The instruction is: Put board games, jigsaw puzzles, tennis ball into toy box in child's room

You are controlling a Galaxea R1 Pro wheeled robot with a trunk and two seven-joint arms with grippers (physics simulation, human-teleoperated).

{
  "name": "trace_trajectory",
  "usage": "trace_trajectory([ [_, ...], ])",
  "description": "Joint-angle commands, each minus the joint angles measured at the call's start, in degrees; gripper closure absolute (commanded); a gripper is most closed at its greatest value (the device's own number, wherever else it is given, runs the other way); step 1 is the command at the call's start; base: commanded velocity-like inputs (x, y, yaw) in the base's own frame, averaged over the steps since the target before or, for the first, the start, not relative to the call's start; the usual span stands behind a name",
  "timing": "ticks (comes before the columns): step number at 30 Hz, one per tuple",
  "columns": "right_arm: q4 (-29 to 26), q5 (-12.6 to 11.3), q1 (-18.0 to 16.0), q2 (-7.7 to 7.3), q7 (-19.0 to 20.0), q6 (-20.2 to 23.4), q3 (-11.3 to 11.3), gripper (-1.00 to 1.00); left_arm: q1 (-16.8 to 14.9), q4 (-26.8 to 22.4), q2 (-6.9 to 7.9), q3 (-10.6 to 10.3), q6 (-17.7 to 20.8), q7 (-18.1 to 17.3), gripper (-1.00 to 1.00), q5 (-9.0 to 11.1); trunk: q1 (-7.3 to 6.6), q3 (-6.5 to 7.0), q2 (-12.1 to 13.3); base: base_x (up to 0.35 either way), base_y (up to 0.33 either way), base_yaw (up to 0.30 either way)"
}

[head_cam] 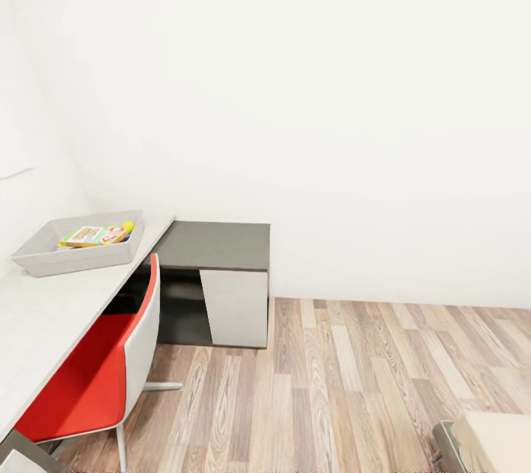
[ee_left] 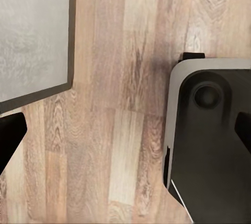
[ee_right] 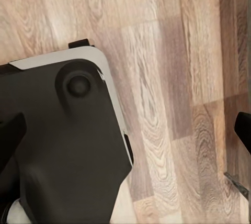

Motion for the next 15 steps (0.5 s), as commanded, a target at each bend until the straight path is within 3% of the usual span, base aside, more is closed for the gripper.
trace_trajectory([
  [1,0.03,-0.47,-0.03,0.00,-0.11,-0.22,0.21,-1.00,-0.02,-0.05,0.02,-0.50,-0.08,0.20,-1.00,0.39,0.03,-0.22,-0.12,0.000,0.000,0.000],
  [15,-0.09,-0.35,0.00,0.00,-0.37,-0.21,0.20,-1.00,-0.02,-0.48,-0.16,-0.48,0.10,0.26,-1.00,0.15,0.03,-1.13,-0.12,0.000,0.000,0.000],
])
